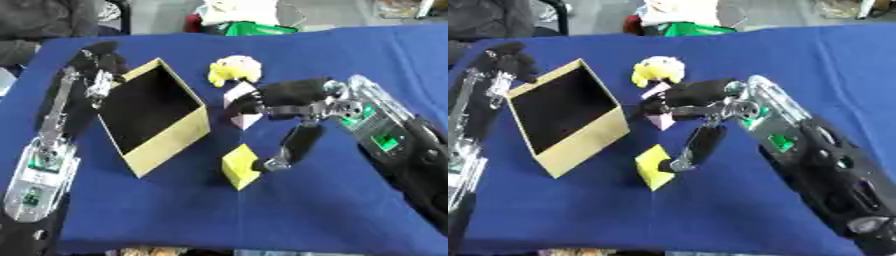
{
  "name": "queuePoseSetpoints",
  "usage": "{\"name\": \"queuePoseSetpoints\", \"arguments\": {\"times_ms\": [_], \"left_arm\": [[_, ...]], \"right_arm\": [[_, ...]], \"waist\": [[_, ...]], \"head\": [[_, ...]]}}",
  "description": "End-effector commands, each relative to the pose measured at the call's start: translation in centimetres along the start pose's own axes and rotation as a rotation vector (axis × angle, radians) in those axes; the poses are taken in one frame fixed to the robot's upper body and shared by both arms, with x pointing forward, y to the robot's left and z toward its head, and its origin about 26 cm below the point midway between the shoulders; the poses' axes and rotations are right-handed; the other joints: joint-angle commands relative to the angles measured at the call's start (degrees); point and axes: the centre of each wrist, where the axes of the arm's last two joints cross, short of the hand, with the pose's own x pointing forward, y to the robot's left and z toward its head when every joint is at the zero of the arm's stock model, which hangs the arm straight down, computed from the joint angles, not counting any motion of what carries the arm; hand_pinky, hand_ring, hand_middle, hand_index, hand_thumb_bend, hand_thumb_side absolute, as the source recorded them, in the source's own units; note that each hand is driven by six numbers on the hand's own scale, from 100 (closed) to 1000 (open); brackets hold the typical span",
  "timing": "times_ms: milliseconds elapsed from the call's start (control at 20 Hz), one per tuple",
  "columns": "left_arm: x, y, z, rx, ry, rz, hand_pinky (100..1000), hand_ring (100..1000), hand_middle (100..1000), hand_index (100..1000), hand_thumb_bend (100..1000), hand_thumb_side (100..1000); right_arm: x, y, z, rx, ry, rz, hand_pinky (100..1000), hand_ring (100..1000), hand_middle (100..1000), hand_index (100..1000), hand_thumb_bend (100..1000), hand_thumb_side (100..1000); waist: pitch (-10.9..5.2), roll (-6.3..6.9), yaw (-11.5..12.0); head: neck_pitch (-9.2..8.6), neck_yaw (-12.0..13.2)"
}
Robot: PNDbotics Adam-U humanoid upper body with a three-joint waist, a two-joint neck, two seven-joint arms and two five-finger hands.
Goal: Pick up objects on the table and place them in the box.
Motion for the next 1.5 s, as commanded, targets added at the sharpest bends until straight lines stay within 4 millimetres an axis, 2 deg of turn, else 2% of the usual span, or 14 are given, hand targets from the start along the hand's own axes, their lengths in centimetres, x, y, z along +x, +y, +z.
{"name": "queuePoseSetpoints", "arguments": {"times_ms": [50, 700, 950, 1150, 1450, 1500], "left_arm": [[0.7, 0.4, -0.6, -0.002, -0.031, -0.01, 627, 643, 623, 824, 114, 697], [0.6, 0.3, -0.5, -0.005, -0.03, -0.009, 627, 643, 622, 825, 112, 699], [0.6, 0.3, -0.5, -0.006, -0.03, -0.009, 628, 643, 622, 825, 112, 699], [0.7, 0.3, -0.5, -0.006, -0.031, -0.009, 628, 643, 622, 825, 111, 699], [0.7, 0.3, -0.6, -0.007, -0.032, -0.01, 628, 643, 622, 825, 112, 699], [0.7, 0.3, -0.6, -0.007, -0.032, -0.011, 628, 643, 622, 825, 111, 698]], "right_arm": [[-0.4, 0.1, -0.4, 0.051, -0.031, 0.062, 853, 942, 894, 992, 345, 426], [-0.2, 1.3, -1.3, 0.097, -0.062, 0.102, 855, 937, 878, 978, 342, 423], [0.0, 1.5, -1.6, 0.118, -0.076, 0.119, 855, 935, 866, 948, 340, 419], [0.0, 2.0, -1.8, 0.135, -0.079, 0.114, 854, 932, 852, 916, 302, 400], [-0.3, 2.2, -1.7, 0.119, -0.061, 0.109, 848, 917, 820, 783, 203, 342], [-0.3, 2.1, -1.7, 0.106, -0.058, 0.108, 840, 904, 798, 705, 166, 317]], "waist": [[-0.8, -0.06, 0.0], [-0.77, -0.22, -0.4], [-0.74, -0.3, -0.4], [-0.77, -0.32, -0.4], [-0.82, -0.38, -0.4], [-0.83, -0.39, -0.4]], "head": [[-0.24, -0.2], [-0.23, -0.1], [-0.26, -0.1], [-0.31, -0.1], [-0.41, 0.0], [-0.42, 0.0]]}}
